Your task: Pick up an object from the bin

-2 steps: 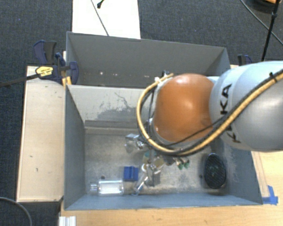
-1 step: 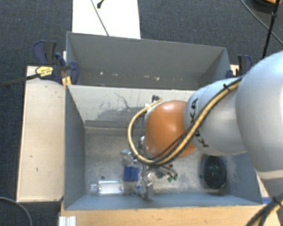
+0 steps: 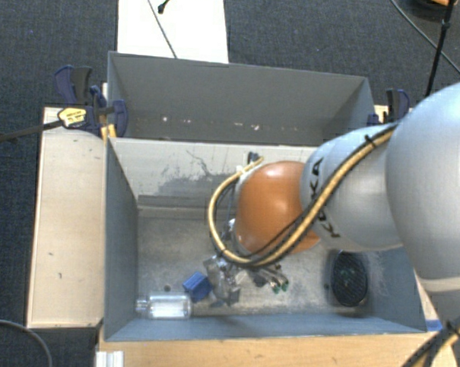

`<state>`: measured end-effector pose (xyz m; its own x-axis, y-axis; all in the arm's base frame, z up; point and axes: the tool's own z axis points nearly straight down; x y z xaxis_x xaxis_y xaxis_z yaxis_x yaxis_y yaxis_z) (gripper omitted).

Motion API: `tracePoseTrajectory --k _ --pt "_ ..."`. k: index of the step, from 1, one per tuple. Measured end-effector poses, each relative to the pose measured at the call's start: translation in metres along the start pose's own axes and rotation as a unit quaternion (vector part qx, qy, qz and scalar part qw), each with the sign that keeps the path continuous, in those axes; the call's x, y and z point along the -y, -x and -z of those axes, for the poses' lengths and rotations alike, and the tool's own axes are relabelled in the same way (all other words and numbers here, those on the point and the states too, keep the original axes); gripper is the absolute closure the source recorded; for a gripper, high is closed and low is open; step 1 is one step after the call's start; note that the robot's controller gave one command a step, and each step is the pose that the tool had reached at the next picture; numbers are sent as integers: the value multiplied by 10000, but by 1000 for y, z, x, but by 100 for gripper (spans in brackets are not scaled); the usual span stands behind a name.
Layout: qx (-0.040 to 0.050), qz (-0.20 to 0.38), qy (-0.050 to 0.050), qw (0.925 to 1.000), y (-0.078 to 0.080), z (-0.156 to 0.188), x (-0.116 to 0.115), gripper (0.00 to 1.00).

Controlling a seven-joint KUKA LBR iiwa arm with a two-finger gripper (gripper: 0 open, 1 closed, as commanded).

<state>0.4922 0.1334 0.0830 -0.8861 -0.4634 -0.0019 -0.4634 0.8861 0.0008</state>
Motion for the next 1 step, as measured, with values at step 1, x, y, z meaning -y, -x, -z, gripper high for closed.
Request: tracePoseTrajectory --k 1 --pt "-1 -2 1 10000 0 0 0 0"
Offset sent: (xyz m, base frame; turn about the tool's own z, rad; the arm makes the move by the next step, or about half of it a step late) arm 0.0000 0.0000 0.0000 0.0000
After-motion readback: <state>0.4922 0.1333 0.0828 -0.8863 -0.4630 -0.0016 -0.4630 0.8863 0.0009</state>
